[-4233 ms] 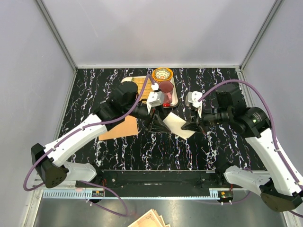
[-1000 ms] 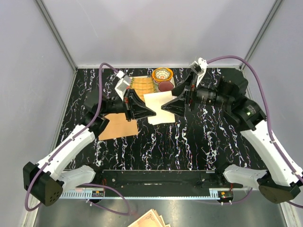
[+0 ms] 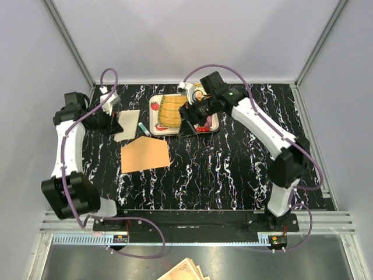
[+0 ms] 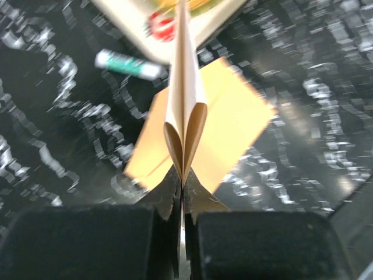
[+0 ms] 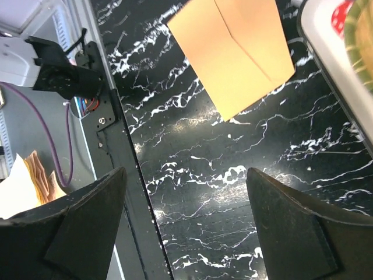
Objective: Place the letter into the envelope and seal it
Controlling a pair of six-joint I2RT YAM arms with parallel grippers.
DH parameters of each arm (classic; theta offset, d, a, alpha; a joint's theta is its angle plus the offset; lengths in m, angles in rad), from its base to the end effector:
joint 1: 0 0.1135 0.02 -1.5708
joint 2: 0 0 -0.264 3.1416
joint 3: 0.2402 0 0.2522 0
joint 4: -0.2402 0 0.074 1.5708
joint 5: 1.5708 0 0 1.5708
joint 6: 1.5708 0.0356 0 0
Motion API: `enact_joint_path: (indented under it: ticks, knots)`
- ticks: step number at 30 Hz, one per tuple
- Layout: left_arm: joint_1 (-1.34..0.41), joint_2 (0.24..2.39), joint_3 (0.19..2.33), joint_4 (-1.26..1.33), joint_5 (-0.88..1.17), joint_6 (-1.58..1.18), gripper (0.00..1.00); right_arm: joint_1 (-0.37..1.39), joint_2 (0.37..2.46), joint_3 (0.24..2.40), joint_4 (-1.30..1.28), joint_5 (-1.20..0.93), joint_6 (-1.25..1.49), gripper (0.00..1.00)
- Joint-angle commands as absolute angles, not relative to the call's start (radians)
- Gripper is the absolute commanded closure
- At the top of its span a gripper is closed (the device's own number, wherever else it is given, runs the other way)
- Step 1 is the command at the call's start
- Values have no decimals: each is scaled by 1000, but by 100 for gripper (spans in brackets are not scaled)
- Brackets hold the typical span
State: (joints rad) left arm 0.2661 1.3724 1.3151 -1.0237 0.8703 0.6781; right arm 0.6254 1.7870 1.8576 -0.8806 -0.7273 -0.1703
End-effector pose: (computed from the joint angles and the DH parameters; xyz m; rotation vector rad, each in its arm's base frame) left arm 0.2595 0.0425 0.3326 0.7144 2.1438 -0.6742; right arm 0.2992 0.2452 0.3756 -1.2382 2.0247 1.0816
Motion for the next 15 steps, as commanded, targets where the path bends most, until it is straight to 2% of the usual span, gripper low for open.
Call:
enact_joint_path:
  ticks: [1, 3, 6, 10, 15]
  knots:
    - [288, 1482, 1350, -846, 451, 718, 100, 623, 1815, 1875, -851, -764, -127, 12]
    - [334, 1549, 1370, -839, 378, 636, 100, 623, 1803, 1849, -847, -758, -121, 12]
    - [409, 1604, 1382, -874, 411, 611, 100, 621, 1758, 1772, -813, -727, -113, 11]
    - [451, 1725, 1414, -923, 377, 641, 100, 621, 1726, 1695, -799, -735, -118, 11]
    - [463, 1885, 1508, -1124, 443, 751, 100, 620, 1709, 1681, -827, -802, -140, 10]
